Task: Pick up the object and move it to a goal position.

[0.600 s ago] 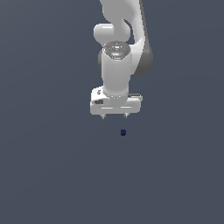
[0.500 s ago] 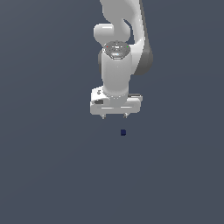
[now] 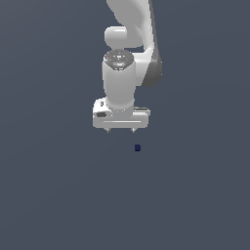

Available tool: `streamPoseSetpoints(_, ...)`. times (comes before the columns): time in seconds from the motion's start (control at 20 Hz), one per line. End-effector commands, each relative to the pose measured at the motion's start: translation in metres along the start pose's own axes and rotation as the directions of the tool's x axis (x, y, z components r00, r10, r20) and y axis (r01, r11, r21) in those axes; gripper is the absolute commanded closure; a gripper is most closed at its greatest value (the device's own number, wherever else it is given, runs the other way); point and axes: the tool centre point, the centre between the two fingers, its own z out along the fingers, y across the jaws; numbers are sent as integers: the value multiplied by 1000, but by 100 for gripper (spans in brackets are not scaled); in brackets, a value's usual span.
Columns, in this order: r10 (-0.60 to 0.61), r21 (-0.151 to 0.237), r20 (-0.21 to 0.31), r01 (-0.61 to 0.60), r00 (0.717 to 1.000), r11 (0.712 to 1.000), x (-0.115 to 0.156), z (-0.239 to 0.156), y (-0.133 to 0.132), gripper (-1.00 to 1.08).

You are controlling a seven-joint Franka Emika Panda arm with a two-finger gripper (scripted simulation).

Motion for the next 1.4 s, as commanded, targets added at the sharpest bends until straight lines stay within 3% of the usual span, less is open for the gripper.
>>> streamPoseSetpoints(0.0,8,-2,1,-8,1000,1000,0,1,4,-92)
streamPoseSetpoints(0.4,-2,-1,0,2,1000,1000,1,16,-9,-92)
streamPoseSetpoints(1.0,-38,7,-5,38,999,999,-7,98,-66,-92)
streamPoseSetpoints(1.35,-49,12,-7,49,999,999,-12,122,-84,-92)
